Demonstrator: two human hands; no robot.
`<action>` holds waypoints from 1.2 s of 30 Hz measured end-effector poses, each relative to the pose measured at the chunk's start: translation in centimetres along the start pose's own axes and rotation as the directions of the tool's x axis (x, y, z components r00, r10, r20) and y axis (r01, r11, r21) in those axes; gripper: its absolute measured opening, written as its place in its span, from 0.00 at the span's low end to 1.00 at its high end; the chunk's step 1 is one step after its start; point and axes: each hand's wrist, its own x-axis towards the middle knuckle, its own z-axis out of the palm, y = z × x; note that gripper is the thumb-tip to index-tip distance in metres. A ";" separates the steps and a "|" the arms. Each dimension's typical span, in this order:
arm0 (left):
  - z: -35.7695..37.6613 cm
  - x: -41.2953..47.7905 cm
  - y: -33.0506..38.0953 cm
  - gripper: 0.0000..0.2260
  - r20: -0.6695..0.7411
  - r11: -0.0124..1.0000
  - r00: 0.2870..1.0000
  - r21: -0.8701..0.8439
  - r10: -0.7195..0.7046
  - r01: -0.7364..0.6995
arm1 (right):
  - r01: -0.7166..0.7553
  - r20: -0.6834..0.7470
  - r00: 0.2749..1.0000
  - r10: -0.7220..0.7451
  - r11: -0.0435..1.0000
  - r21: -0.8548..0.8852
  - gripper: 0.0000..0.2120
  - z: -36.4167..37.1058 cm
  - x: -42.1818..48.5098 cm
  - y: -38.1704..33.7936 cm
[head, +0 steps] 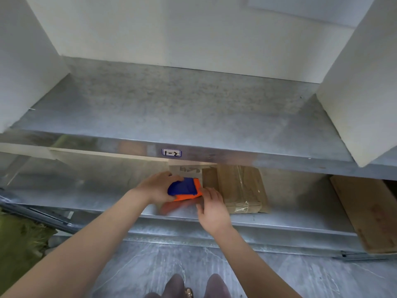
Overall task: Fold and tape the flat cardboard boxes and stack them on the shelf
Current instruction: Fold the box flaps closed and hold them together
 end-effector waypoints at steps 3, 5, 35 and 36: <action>0.0 -0.7 -0.2 0.28 0.001 1.000 1.000 -0.004 -0.014 0.014 | 0.002 0.001 1.000 -0.002 1.000 -0.025 0.24 0.4 -0.2 0.2; 0.1 -1.8 -1.0 0.28 -0.008 1.000 1.000 -0.008 -0.025 0.025 | -0.010 0.007 1.000 0.010 1.000 -0.021 0.24 0.8 -0.3 0.3; -4.8 -8.2 5.8 0.31 -0.360 0.940 0.877 0.000 0.318 -0.341 | 0.012 -0.067 0.998 0.016 0.920 0.393 0.13 -6.6 -1.7 3.0; -4.8 -8.0 6.7 0.31 -0.360 0.931 0.868 0.005 0.343 -0.366 | -0.001 -0.072 0.997 0.036 0.902 0.431 0.12 -7.1 -2.2 3.4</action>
